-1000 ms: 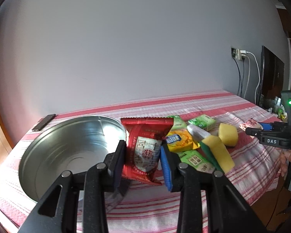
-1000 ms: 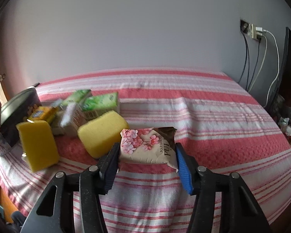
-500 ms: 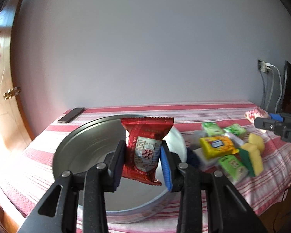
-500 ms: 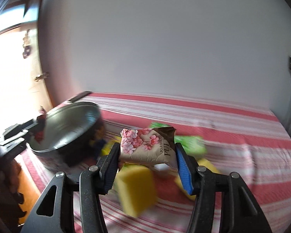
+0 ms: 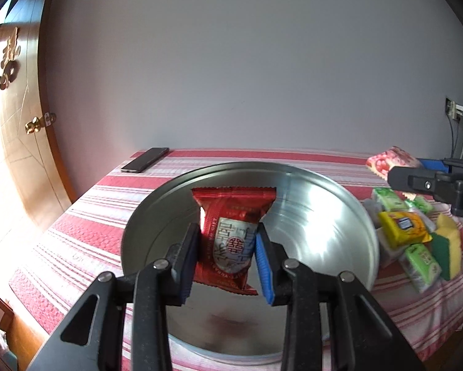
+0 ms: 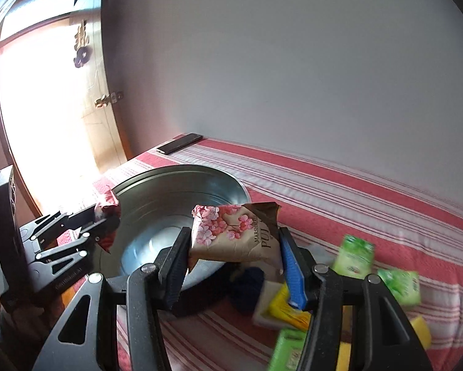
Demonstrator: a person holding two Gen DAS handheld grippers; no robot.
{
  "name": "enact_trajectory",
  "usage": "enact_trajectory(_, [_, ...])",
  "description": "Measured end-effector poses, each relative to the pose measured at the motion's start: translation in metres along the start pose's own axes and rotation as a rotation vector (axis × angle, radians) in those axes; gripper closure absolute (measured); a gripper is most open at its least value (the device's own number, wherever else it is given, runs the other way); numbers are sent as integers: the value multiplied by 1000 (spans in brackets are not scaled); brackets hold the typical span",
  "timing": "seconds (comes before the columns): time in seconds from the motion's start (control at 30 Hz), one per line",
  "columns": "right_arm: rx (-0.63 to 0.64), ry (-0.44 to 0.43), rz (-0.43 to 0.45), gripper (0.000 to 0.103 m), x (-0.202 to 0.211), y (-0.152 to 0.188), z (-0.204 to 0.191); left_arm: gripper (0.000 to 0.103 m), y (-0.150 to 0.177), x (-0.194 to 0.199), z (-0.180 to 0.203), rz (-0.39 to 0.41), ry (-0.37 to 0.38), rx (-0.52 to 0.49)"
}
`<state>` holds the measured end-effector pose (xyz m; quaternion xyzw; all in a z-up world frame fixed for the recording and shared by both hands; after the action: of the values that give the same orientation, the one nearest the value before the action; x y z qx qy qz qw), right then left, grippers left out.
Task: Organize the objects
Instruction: 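Carry both packets over the metal basin with both tools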
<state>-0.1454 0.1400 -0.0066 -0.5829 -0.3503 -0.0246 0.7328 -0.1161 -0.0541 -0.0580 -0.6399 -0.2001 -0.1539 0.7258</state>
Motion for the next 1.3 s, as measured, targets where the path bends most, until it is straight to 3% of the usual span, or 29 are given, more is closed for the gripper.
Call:
enact_trajectory(0.6, [84, -39, -124, 46, -81, -18, -36, 69, 1, -36, -24, -102, -80, -12])
enact_trajectory(1.3, [92, -54, -215, 46, -112, -8, -35, 69, -2, -56, -25, -158, -118, -66])
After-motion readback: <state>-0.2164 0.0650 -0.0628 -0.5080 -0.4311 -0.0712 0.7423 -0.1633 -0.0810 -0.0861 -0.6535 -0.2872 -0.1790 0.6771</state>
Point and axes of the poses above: each gripper's, at about its wrist camera, not at the fingertips, and x roughly against the way its jaws point, z to its right, y to its underside, the point moved 6 cm from there along -x, roughly the way its jaws point, and after that the axes turned 9 degrees about x, right-handed, at the moved point
